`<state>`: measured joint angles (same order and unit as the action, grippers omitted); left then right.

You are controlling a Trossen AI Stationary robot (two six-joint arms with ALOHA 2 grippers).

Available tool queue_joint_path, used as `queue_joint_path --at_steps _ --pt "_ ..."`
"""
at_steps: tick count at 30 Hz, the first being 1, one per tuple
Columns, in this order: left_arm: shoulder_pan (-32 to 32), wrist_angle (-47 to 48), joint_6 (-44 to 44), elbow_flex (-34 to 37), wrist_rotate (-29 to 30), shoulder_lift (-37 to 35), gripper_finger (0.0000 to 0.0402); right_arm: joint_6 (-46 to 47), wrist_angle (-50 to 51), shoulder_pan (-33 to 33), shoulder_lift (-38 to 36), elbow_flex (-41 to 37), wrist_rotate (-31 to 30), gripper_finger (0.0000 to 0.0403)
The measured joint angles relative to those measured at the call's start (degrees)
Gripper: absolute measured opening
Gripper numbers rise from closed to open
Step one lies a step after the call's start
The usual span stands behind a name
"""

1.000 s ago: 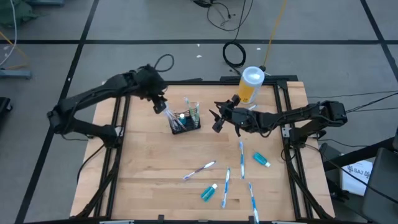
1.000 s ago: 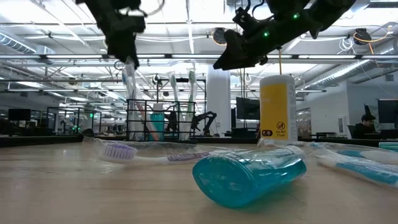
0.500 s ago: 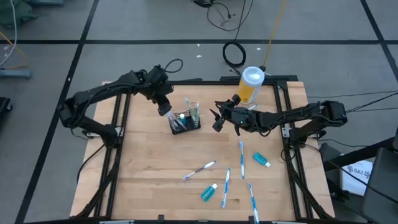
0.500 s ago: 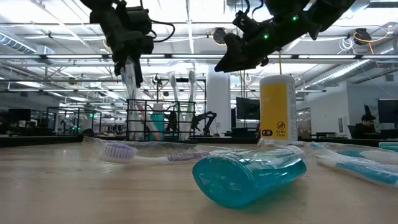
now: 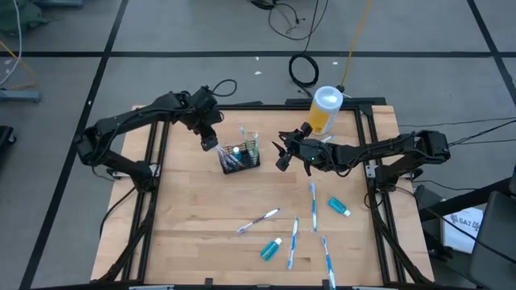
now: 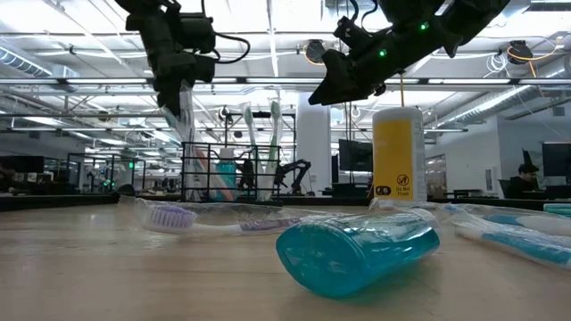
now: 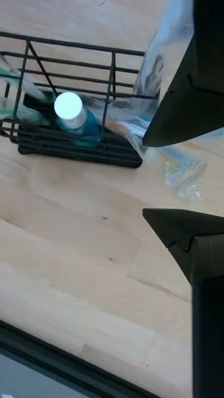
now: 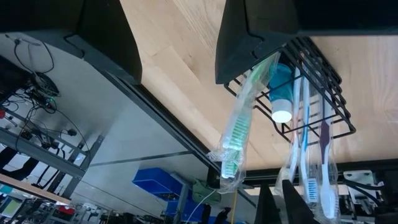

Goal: Pick & Place toothbrushing station
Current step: Adjust the toothbrushes in the black mesh organizer

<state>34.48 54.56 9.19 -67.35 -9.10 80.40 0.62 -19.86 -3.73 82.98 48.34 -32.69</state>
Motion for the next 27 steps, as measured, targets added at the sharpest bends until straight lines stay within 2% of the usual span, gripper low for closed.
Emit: queue_joint_path --at_steps 9,15,19,24,27 --pt "-0.04 2.44 0.22 -0.38 3.75 0.0 0.0177 0.0 0.01 0.0 0.0 0.0 0.0 0.0196" --pt "-1.66 2.45 0.99 -6.05 3.65 0.0 0.0177 0.0 0.0 0.0 0.0 0.0 -0.01 0.0196" --pt "-4.2 2.55 -3.26 -10.69 3.7 -0.15 0.0177 0.0 0.0 0.0 0.0 0.0 -0.01 0.0196" --pt "-9.15 2.61 -6.96 -12.6 3.66 -0.13 0.0177 0.37 0.1 0.05 0.0 0.0 0.2 0.0196" --pt "-11.52 4.7 -10.33 -13.0 5.17 -0.35 0.0177 2.26 1.05 0.04 0.0 0.0 5.8 0.0196"
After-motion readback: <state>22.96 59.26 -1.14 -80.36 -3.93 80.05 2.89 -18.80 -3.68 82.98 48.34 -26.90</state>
